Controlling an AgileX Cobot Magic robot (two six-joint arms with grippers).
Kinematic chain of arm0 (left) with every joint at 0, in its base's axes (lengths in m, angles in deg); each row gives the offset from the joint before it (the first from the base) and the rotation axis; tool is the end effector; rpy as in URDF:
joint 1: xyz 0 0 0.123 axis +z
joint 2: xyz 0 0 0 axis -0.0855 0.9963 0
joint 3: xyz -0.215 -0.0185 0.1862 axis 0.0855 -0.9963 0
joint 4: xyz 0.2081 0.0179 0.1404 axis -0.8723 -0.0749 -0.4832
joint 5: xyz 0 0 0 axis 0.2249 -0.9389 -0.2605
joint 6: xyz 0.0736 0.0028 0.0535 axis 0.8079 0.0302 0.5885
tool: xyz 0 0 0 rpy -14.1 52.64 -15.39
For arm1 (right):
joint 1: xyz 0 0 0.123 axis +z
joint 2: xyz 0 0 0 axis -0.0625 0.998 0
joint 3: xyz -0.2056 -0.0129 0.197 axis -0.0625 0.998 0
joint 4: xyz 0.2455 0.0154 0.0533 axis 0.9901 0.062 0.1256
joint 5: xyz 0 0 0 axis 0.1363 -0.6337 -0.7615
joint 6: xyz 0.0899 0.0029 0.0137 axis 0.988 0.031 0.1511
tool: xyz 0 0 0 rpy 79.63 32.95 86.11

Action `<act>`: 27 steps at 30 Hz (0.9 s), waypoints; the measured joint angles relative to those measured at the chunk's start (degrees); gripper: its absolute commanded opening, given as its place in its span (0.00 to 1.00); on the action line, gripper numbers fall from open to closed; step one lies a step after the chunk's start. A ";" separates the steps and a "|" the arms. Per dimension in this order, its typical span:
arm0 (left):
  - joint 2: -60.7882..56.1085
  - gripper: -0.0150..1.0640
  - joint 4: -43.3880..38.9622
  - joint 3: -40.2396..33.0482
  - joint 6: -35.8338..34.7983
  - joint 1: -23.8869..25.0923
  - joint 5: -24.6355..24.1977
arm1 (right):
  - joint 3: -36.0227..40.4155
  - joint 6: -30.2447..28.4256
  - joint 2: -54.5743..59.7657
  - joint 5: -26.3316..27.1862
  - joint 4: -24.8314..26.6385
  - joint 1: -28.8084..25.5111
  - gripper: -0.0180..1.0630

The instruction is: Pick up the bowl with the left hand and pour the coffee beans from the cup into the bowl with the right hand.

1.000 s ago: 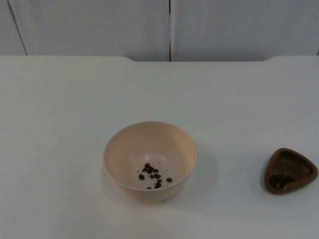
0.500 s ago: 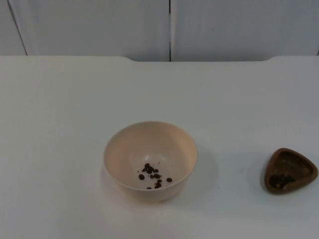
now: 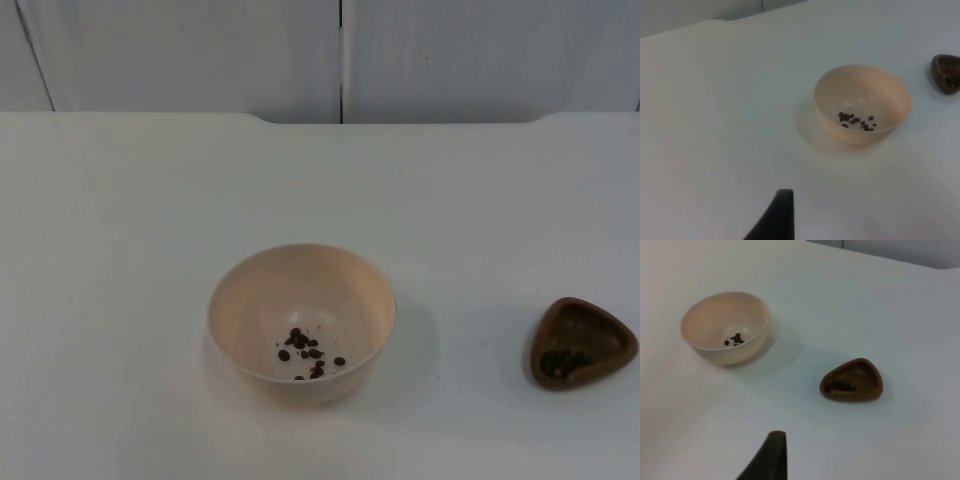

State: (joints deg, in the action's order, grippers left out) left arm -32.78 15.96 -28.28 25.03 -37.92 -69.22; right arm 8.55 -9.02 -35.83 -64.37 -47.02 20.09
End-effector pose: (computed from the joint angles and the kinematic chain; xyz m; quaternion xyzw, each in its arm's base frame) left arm -0.0031 0.0043 0.2758 0.2123 0.8318 -0.1529 0.4896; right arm -0.0087 0.0010 0.2801 -0.1972 0.8319 0.1206 0.5046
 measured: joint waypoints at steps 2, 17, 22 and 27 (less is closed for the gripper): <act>0.00 0.99 0.00 0.00 0.00 0.00 0.00 | 0.00 0.00 0.00 0.00 0.00 -3.58 0.99; 0.00 0.99 0.00 0.00 0.00 0.00 0.00 | 0.00 0.20 0.00 0.00 0.00 -19.29 0.99; 0.00 0.99 0.00 0.00 0.00 0.00 0.00 | 0.00 0.20 0.00 0.00 0.00 -20.27 0.99; 0.00 0.99 0.00 0.00 0.00 0.00 0.00 | 0.00 0.20 0.00 0.00 0.00 -20.27 0.99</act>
State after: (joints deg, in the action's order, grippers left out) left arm -32.78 15.96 -28.28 25.03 -37.92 -69.22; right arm 8.55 -8.82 -35.83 -64.37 -47.02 -0.18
